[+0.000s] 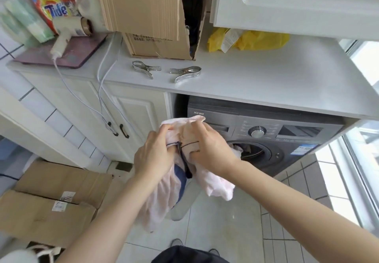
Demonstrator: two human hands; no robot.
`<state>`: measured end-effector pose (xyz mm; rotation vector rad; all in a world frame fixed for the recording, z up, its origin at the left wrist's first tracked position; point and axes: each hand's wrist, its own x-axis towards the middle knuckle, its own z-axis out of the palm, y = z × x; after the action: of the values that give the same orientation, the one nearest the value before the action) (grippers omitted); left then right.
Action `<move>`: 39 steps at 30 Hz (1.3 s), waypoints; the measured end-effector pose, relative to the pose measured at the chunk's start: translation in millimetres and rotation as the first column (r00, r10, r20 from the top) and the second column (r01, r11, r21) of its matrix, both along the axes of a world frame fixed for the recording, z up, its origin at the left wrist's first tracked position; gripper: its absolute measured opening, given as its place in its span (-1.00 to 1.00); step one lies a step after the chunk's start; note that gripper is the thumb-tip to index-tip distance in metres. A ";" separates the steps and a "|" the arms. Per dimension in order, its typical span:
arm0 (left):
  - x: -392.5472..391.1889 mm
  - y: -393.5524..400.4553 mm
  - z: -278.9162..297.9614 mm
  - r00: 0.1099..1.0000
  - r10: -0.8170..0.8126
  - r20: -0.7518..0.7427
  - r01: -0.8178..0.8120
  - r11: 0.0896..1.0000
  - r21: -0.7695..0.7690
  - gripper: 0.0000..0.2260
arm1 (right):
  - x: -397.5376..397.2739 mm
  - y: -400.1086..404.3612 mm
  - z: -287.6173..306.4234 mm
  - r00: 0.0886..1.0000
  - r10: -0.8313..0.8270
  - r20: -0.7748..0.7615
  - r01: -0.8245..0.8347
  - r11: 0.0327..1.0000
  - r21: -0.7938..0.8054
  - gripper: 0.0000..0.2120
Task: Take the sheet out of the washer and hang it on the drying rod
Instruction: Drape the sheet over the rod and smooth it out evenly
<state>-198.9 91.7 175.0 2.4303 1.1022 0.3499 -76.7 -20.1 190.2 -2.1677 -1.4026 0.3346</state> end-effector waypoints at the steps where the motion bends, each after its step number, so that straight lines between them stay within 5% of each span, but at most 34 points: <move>1: 0.6 -1.8 0.2 0.999 -0.010 0.033 0.012 0.999 -0.051 -0.60 | 2.9 -3.2 -1.5 0.999 -0.015 -0.033 0.017 0.999 0.041 -0.47; 4: -0.5 -9.7 5.9 0.989 -0.107 0.104 0.128 0.965 -0.229 -0.24 | 10.8 -10.4 -0.5 0.998 0.012 -0.061 -0.005 0.993 0.118 -0.41; 7: 2.1 -19.0 12.2 0.971 -0.234 0.045 0.238 0.953 -0.189 0.09 | 11.6 -10.2 5.6 0.995 0.083 -0.060 -0.077 0.992 0.099 -0.42; 16: -1.3 -9.4 0.3 0.975 -0.202 -0.094 0.205 0.978 0.034 -0.51 | 7.6 -22.4 10.0 0.970 0.103 -0.220 -0.073 0.987 0.141 -0.50; 22: -7.8 0.2 6.6 0.995 -0.090 0.030 0.087 0.992 0.091 -0.56 | 12.0 -35.0 -26.1 0.925 -0.001 -0.381 0.064 0.986 0.153 -0.10; 26: -2.7 1.0 20.9 0.996 -0.054 0.077 0.048 0.996 0.070 -0.61 | 18.8 -17.7 -62.9 0.879 0.048 -0.474 -0.039 0.999 0.028 0.17; 32: 6.1 -2.5 48.3 0.978 0.081 0.191 -0.089 0.995 0.034 -0.62 | 24.7 7.1 -97.5 0.883 0.062 -0.464 -0.044 0.998 0.051 0.20; 39: 20.7 -7.7 76.1 0.935 0.074 0.346 -0.097 0.994 0.051 -0.67 | 49.5 14.1 -136.7 0.918 0.080 -0.388 -0.184 0.954 -0.238 0.12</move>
<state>-178.2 84.0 251.1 2.2648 1.0528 0.8192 -27.2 -6.0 53.4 -2.0698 -1.3440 0.9906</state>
